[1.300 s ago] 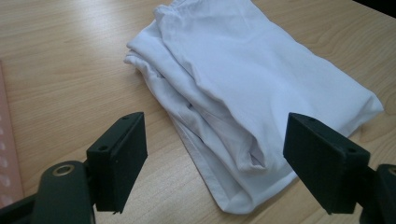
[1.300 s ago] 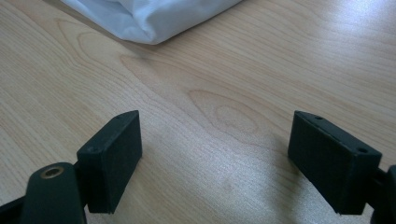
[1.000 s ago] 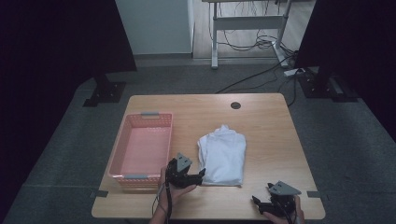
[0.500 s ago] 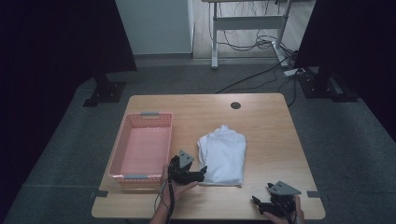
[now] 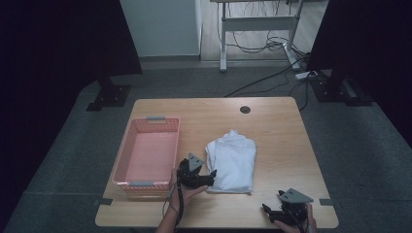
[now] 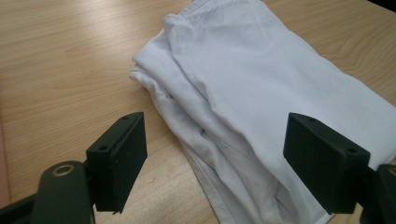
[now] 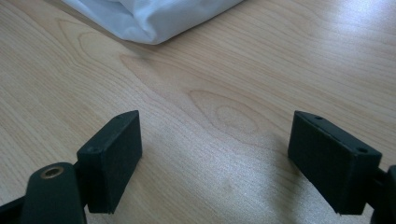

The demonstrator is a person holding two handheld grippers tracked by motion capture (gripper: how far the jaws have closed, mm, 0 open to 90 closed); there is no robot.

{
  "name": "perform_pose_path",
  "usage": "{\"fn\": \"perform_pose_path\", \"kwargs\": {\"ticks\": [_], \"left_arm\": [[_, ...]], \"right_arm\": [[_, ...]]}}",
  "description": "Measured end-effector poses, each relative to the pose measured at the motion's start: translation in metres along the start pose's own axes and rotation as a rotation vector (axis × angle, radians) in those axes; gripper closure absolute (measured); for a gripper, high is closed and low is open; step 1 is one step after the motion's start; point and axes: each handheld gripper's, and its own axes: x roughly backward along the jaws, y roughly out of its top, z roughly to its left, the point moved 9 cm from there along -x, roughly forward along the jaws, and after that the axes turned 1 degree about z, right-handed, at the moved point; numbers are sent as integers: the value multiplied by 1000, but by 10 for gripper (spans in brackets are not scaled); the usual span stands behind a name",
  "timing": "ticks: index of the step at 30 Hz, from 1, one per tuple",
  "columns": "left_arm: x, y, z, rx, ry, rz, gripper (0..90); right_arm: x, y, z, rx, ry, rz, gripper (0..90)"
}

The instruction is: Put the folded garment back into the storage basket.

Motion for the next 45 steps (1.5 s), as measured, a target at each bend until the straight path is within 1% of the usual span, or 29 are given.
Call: {"fn": "perform_pose_path", "kwargs": {"ticks": [7,8,10,13,16,20,23,32,34,38,43,45], "left_arm": [[-6,1,1,-3,3,9,211],[-7,1,1,0,5,9,211],[-9,1,1,-6,14,20,211],[-8,7,0,0,8,0,211],[-11,10,-1,-8,4,-5,211],[-19,10,0,-16,-1,11,211],[-23,11,1,-15,-1,15,211],[-32,16,4,-22,13,23,210],[-34,17,4,-32,16,27,210],[-39,17,6,-36,16,38,210],[-43,18,7,-33,18,39,210],[-44,20,8,-23,17,31,210]], "right_arm": [[0,0,0,0,0,0,175],[0,0,0,0,1,0,175],[0,0,0,1,2,1,173],[0,0,1,2,2,0,172],[0,0,1,0,1,0,170],[0,0,1,-1,-1,0,170],[0,0,1,-1,-1,-1,170],[0,0,1,0,1,-2,170],[0,0,1,1,2,-2,170],[0,0,1,1,2,-2,170],[0,-1,1,0,1,-2,169],[0,0,1,0,1,-2,169]]}}
